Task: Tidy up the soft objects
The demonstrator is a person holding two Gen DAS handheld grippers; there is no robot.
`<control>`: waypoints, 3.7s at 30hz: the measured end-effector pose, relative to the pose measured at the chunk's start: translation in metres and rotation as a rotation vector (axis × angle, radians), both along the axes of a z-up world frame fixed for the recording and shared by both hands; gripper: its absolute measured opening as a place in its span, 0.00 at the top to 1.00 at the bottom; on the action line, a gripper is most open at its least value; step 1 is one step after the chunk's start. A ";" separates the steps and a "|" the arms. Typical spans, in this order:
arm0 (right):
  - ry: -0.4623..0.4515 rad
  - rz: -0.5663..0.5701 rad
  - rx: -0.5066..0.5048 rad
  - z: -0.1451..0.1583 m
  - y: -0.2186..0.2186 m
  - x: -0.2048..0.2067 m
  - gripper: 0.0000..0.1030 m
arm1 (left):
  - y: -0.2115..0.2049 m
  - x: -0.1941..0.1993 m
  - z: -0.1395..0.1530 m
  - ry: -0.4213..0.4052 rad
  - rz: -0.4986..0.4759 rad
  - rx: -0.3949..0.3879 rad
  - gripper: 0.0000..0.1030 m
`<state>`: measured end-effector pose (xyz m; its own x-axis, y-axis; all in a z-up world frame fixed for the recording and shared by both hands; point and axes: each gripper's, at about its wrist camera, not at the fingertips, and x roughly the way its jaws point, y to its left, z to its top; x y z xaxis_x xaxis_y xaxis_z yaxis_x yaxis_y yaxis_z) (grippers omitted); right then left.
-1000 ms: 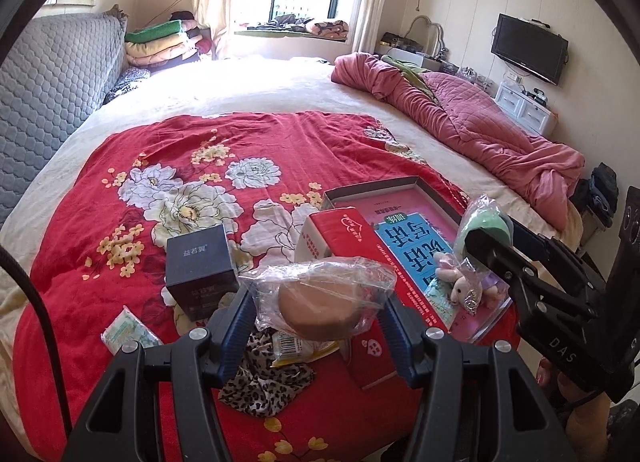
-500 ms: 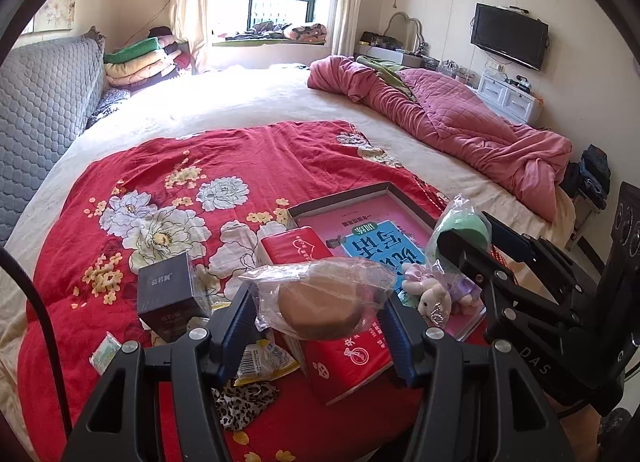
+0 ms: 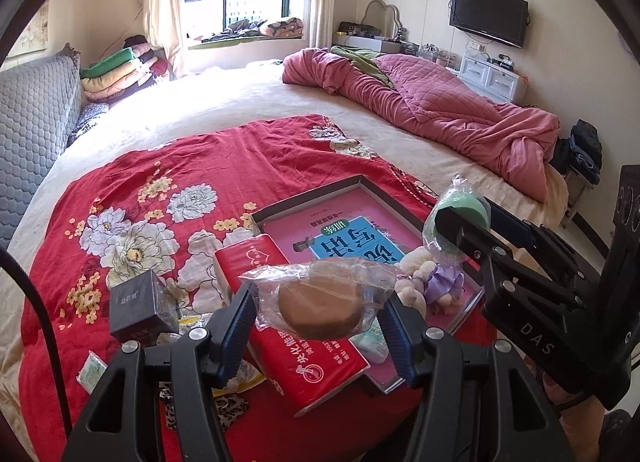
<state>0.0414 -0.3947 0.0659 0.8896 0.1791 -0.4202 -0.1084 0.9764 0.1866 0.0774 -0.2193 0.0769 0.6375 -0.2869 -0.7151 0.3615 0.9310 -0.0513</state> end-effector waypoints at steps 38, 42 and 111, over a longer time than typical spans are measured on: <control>0.212 -0.257 -0.015 -0.063 -0.104 0.006 0.48 | -0.068 0.064 -0.074 0.169 -0.091 0.073 0.42; 0.247 -0.194 -0.046 -0.066 -0.091 0.010 0.48 | -0.069 0.074 -0.079 0.179 -0.087 0.077 0.42; 0.432 0.070 -0.128 -0.121 -0.027 0.035 0.43 | -0.094 0.122 -0.118 0.331 -0.134 0.249 0.42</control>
